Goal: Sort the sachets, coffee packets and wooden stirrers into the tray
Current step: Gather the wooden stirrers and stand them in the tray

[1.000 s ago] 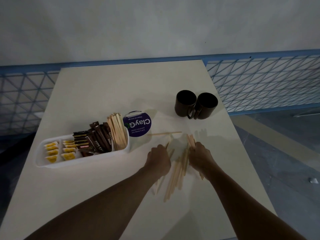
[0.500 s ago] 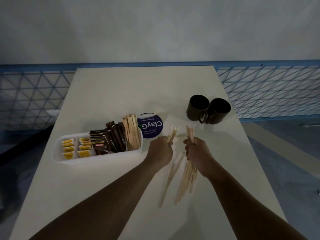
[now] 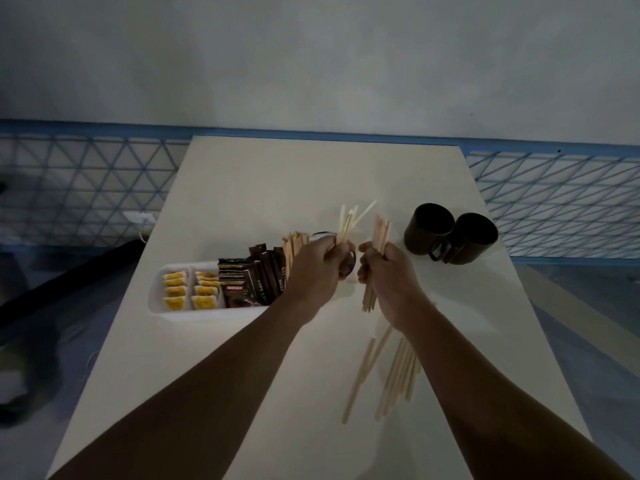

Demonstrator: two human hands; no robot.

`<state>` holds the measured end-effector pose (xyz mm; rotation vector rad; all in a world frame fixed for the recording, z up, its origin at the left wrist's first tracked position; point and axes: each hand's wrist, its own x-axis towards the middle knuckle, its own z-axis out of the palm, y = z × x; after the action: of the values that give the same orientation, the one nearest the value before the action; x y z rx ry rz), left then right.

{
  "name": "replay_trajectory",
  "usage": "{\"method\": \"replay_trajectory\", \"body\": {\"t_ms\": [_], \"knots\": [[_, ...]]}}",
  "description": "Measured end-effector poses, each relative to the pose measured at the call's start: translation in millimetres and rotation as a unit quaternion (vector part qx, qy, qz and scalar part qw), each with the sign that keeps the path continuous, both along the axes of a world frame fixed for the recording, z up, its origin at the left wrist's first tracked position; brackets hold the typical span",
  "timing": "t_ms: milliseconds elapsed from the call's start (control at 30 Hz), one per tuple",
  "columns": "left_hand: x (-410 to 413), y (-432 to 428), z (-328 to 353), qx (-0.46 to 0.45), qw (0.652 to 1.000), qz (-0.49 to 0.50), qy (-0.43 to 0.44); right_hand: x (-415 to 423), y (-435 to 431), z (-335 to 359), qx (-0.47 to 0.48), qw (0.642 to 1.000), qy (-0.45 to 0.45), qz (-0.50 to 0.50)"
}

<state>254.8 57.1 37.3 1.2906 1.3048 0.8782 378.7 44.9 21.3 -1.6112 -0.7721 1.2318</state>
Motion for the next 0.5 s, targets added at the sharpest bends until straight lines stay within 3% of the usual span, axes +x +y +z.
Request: {"method": "replay_trajectory", "body": {"t_ms": [300, 500], "knots": [[-10.0, 5.6, 14.9, 0.029, 0.991, 0.059, -0.113, -15.7, 13.9, 8.1, 0.088, 0.996, 0.006, -0.018], [-20.4, 3.6, -3.3, -0.009, 0.981, 0.112, -0.159, -38.7, 20.6, -5.0, 0.078, 0.997, 0.006, -0.013]]}}
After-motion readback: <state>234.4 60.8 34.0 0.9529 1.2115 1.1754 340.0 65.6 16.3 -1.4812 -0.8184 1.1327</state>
